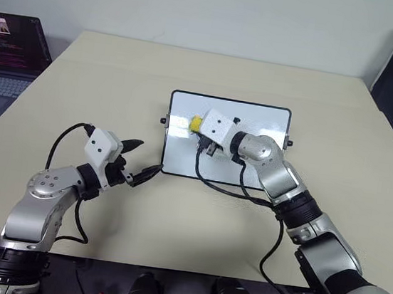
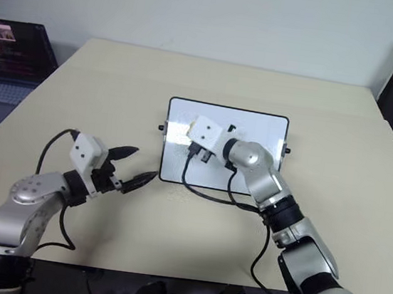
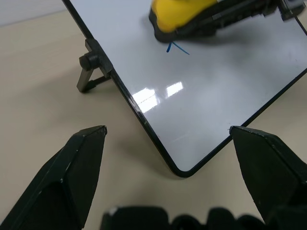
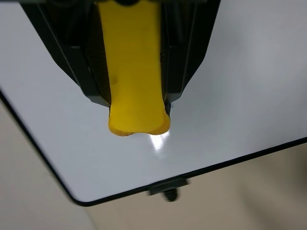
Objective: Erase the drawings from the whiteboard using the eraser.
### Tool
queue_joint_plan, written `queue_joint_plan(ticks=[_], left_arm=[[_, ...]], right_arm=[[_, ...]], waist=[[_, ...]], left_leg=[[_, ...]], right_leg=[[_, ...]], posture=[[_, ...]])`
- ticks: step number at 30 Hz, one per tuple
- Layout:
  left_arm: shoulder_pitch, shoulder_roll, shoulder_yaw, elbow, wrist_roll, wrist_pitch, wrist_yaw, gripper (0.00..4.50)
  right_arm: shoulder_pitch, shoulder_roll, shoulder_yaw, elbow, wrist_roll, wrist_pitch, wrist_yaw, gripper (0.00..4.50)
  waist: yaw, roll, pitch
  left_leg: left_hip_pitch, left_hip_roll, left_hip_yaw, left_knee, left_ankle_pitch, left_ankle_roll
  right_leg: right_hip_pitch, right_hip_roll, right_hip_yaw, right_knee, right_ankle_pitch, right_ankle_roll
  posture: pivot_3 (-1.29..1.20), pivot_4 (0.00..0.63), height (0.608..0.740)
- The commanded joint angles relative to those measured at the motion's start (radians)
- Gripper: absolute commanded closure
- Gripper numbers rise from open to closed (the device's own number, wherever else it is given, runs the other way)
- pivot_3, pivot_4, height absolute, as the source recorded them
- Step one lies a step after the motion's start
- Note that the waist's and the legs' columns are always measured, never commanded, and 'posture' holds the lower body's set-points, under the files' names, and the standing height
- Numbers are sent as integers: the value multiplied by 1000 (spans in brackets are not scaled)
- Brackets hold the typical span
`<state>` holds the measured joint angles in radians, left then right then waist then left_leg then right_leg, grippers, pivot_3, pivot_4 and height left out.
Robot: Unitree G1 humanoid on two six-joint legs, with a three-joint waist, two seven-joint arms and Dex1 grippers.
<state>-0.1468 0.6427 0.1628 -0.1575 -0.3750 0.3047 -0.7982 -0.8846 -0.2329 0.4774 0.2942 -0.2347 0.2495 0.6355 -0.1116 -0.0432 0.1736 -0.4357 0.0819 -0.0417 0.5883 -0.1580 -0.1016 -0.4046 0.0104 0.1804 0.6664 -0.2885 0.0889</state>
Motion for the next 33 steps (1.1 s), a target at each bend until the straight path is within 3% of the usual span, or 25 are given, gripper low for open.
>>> queue_joint_plan(ticks=[1,5,8,14,17,22,25,30,33], left_arm=[[10,2,14,16,-1,-53,-24,0],[8,-1,9,34,-1,-74,-38,0],[7,-2,5,35,-1,-78,-40,0],[3,-2,2,17,-3,-62,-37,0],[-2,-3,-2,8,-4,-52,-32,0],[-10,-2,-10,-3,-6,-38,-28,0],[-12,0,-13,-11,-7,-30,-27,0],[-16,-2,-16,-28,-11,-12,-18,0],[-17,-3,-18,-41,-11,0,-13,0]], right_arm=[[24,-30,33,-5,-45,18,40,3398],[-40,-5,-23,80,-95,-35,-130,3398],[-63,-2,-40,122,-101,-44,-164,3398],[13,-57,26,31,-81,-8,65,3398],[30,-68,35,-3,-90,-12,106,3398],[-52,-16,-55,100,-145,-61,-158,3398],[-75,-7,-66,131,-145,-89,-208,3398],[-42,-20,-35,113,-136,-58,-94,3398],[18,-53,23,34,-117,-41,77,3398]], waist=[[0,0,0],[1,0,0],[2,0,0],[2,0,0],[0,0,0],[-2,1,0],[2,0,0],[-1,0,0],[0,0,0]], left_leg=[[0,0,0,1,0,0],[1,-1,0,6,1,0],[2,-1,-1,6,4,2],[3,-1,-1,6,5,3],[3,-1,-1,5,5,3],[3,-1,-2,5,5,3],[3,-1,-2,5,6,3],[3,-1,-2,4,6,3],[3,0,-3,3,5,2]], right_leg=[[0,0,0,0,0,0],[0,0,0,8,-6,-2],[-1,0,0,13,-5,-3],[0,0,0,13,-5,-3],[-1,0,0,13,-6,-3],[-1,1,0,14,-5,-3],[-1,1,0,14,-4,-4],[-1,1,0,13,-5,-4],[-1,1,-1,13,-6,-3]], posture=[[0,150,740],[0,150,740],[0,150,740],[0,150,740],[0,150,740],[0,150,740],[0,150,740],[0,150,740],[0,150,740]])
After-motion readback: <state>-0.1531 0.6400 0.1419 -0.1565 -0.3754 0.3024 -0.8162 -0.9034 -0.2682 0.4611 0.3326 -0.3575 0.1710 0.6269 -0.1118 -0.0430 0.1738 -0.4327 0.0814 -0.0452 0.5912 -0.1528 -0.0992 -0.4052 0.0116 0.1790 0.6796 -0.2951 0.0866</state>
